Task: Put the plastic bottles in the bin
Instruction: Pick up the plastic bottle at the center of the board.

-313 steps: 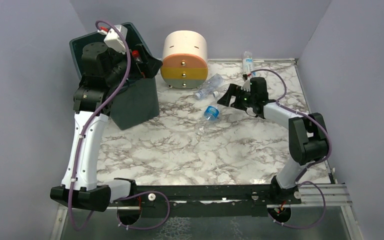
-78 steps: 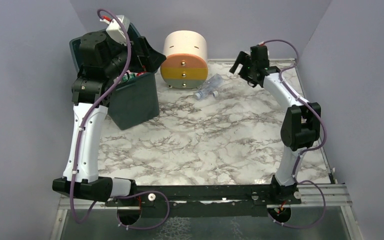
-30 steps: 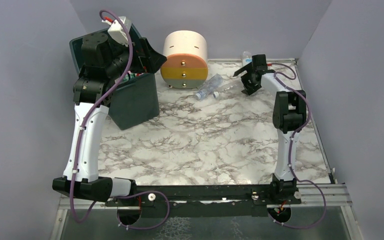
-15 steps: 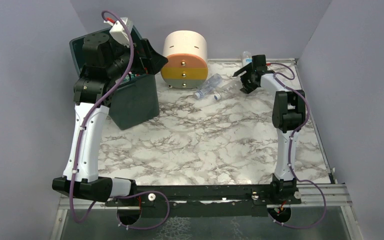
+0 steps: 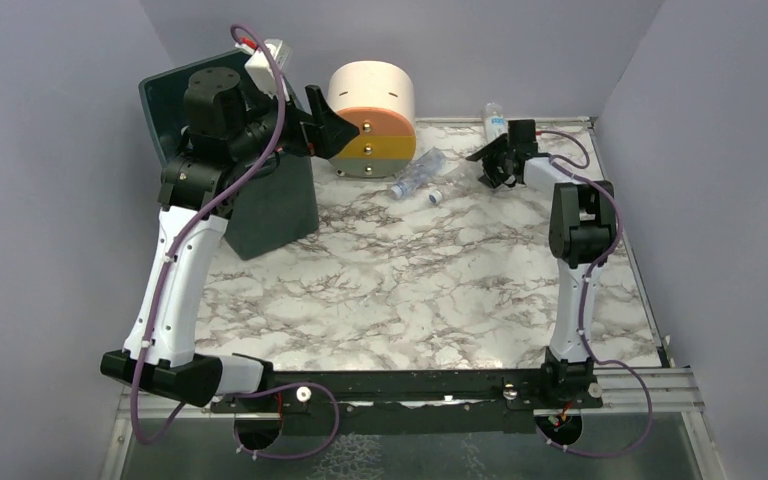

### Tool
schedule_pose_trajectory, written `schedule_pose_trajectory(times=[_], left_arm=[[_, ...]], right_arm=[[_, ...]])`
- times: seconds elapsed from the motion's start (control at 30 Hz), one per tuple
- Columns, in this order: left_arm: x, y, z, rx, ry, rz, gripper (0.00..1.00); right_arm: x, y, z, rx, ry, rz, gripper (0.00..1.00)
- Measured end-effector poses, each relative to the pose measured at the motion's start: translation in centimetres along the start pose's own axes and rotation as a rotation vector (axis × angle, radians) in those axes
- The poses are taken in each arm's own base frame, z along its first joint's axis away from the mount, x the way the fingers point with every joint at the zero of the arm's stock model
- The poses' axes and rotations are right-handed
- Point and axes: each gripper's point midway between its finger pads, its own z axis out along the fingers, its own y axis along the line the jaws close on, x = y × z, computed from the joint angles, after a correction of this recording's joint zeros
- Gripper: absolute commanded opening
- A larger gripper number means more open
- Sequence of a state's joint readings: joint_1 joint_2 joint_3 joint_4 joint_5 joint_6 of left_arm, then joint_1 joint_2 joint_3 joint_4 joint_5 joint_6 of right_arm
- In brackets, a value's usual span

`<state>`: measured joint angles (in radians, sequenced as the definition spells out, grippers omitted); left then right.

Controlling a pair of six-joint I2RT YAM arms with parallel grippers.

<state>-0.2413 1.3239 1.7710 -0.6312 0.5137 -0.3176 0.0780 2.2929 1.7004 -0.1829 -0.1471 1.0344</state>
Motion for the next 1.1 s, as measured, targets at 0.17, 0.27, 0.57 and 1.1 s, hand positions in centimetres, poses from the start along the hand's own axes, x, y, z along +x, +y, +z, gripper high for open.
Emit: schedule_pose_trajectory(times=[0.17,0.27,0.57,1.1], left_arm=[[0.6,-1.5,0.4,0.036,0.017,0.009,0.99],[0.9,-2.2,0.6,0.052,0.025,0.014,0.99],[2.2,-3.0,1.2,0.068,0.055,0.021,0.99],[3.8,-7.0,1.1,0.259,0.097,0.12,0.99]], right_arm=[[1.0,-1.3,-1.9,0.01,0.006,-0.026,0.41],[1.8,-2.4,-3.3,0.025,0.016,-0.049,0.4],[2.9,-3.4,-7.9,0.015,0.012,-0.163,0.4],[-2.5,11.0,-26.3,-0.404,-0.353,-0.605,0.42]])
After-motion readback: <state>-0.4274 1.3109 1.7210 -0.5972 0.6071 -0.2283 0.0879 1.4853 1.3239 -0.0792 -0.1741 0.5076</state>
